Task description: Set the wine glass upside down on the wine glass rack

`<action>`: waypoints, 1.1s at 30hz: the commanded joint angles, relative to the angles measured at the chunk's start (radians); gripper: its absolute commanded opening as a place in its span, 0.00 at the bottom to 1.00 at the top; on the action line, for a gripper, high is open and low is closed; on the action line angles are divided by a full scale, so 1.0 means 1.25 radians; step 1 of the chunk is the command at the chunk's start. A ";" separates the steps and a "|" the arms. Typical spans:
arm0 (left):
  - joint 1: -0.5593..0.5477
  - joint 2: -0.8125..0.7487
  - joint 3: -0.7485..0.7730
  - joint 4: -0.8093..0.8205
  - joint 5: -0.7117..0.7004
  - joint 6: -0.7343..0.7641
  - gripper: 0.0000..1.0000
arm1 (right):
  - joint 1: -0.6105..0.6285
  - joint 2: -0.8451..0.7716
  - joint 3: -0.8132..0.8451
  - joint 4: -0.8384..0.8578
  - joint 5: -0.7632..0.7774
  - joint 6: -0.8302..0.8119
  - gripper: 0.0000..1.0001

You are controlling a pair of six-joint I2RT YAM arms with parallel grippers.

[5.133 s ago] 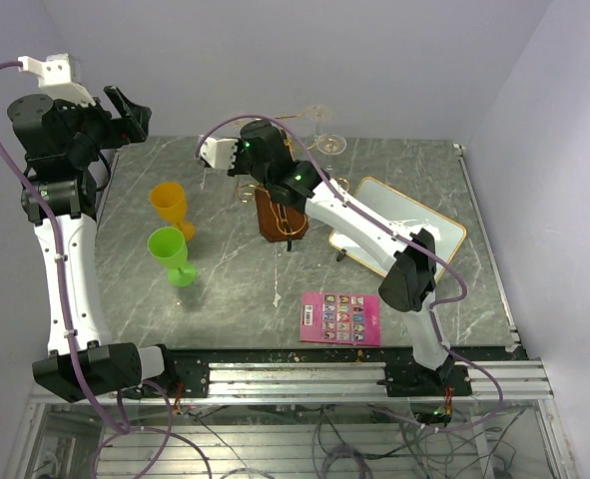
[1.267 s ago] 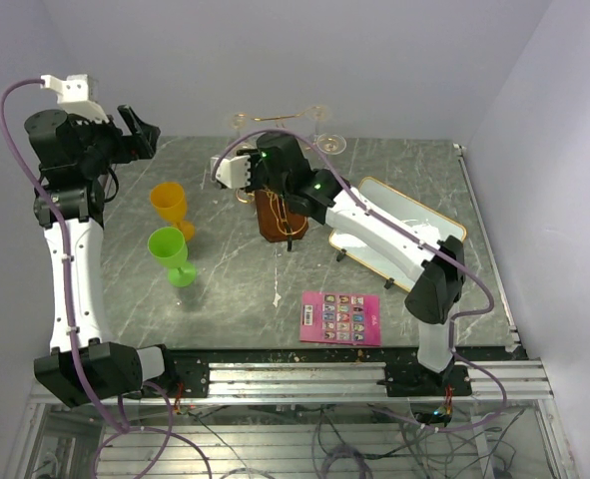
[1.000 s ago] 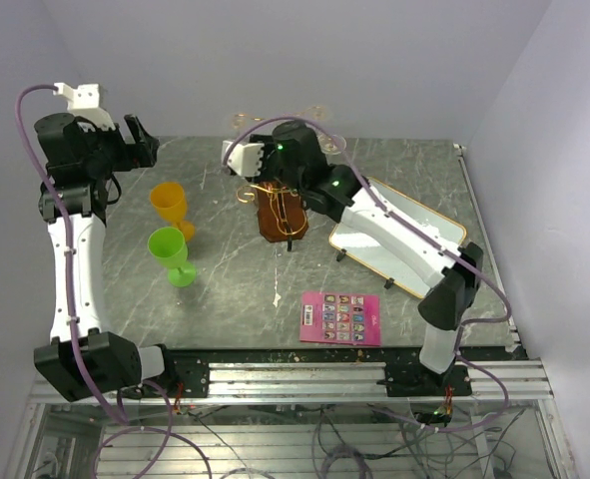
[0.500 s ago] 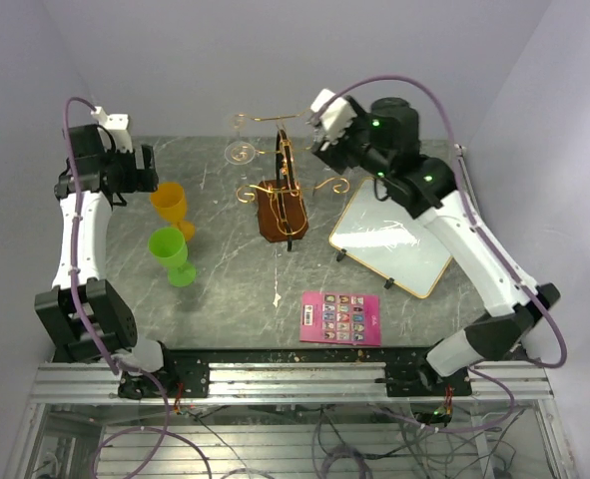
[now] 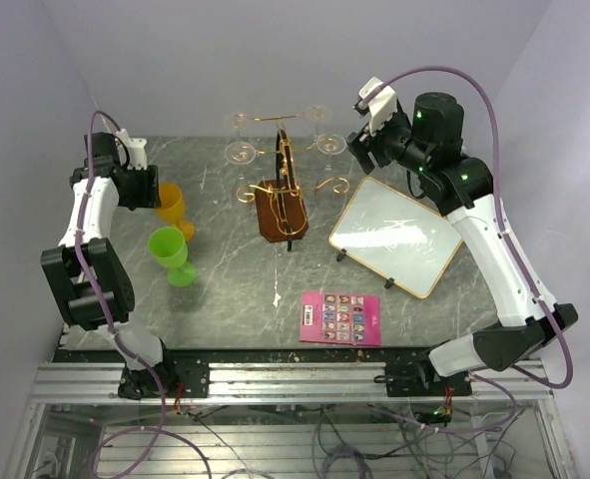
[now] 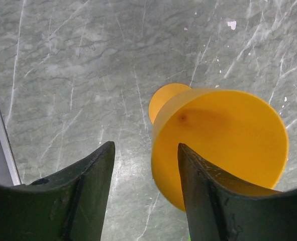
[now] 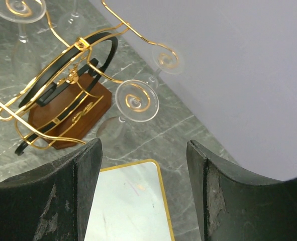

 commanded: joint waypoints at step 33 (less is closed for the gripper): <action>-0.028 -0.096 0.201 0.006 0.028 0.026 0.07 | -0.026 0.060 0.003 0.018 -0.049 0.064 0.75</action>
